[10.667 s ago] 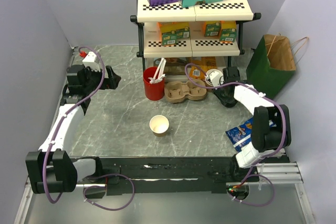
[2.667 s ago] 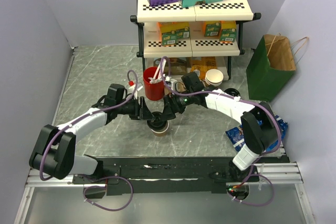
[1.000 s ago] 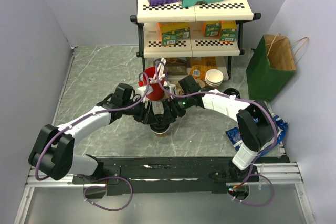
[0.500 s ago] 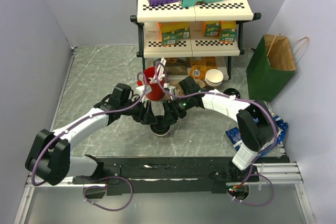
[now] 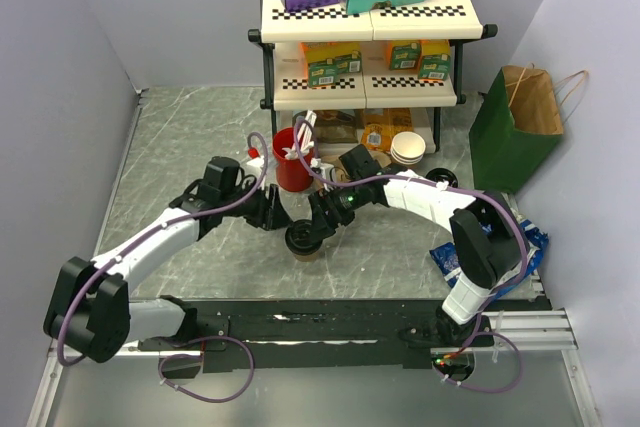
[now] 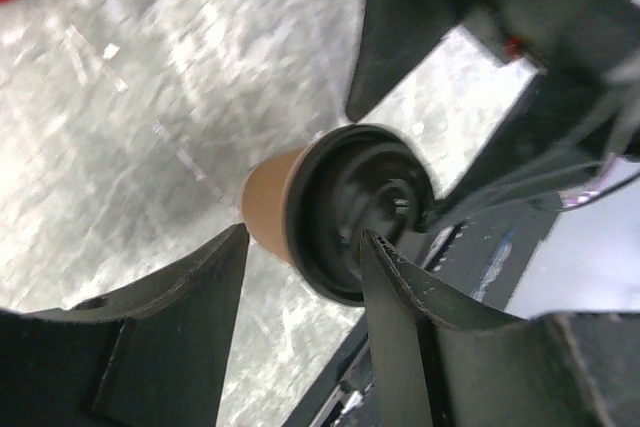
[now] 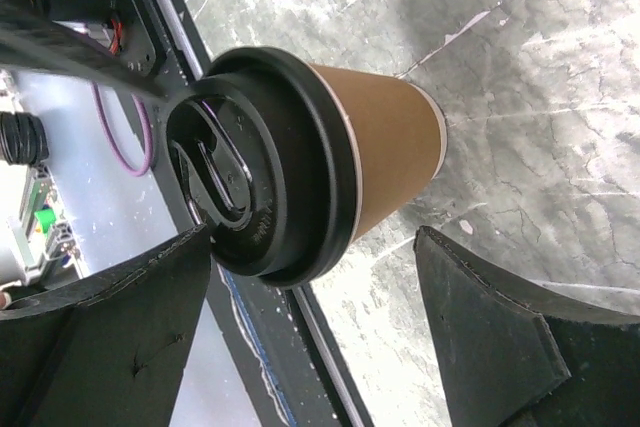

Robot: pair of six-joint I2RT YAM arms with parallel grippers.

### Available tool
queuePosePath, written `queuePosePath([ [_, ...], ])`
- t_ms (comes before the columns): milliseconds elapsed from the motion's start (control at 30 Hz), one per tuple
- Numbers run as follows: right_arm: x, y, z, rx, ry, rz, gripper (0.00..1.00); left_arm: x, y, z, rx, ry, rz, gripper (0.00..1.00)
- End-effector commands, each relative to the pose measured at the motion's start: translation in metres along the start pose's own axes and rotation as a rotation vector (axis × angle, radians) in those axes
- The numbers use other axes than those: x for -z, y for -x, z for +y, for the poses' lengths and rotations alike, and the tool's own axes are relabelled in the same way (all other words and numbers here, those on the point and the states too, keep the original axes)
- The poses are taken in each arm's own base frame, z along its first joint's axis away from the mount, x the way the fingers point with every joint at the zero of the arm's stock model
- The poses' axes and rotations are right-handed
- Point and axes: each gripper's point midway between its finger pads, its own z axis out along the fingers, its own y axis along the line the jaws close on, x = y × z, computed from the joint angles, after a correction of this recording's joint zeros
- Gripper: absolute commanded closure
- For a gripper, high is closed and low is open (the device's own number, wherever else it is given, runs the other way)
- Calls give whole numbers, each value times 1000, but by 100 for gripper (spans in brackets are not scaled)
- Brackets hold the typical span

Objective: Pack the takeout coffee

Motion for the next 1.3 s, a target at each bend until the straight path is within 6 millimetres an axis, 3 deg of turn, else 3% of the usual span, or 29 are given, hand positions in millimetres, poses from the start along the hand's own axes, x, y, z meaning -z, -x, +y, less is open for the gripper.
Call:
queuePosePath([
  [0,-2,4,3,5,6,4,11,4,16,-24,-23,-112,-53,46],
  [167,-1,8,3,11,5,-6,11,4,9,-36,-15,-195,-30,46],
  [467,-6,11,0,-12,5,-4,10,-1,-4,-12,74,-98,-5,44],
  [667,-9,10,0,-27,34,-2,11,0,-17,-20,171,-198,1,44],
  [867,-12,8,-1,-58,83,5,11,-1,-23,-7,262,-245,4,45],
  [1067,-18,2,-10,-126,123,29,14,-9,-25,1,348,-266,21,45],
  [1267,-19,-2,-32,-240,132,12,14,-18,-36,14,410,-220,59,45],
])
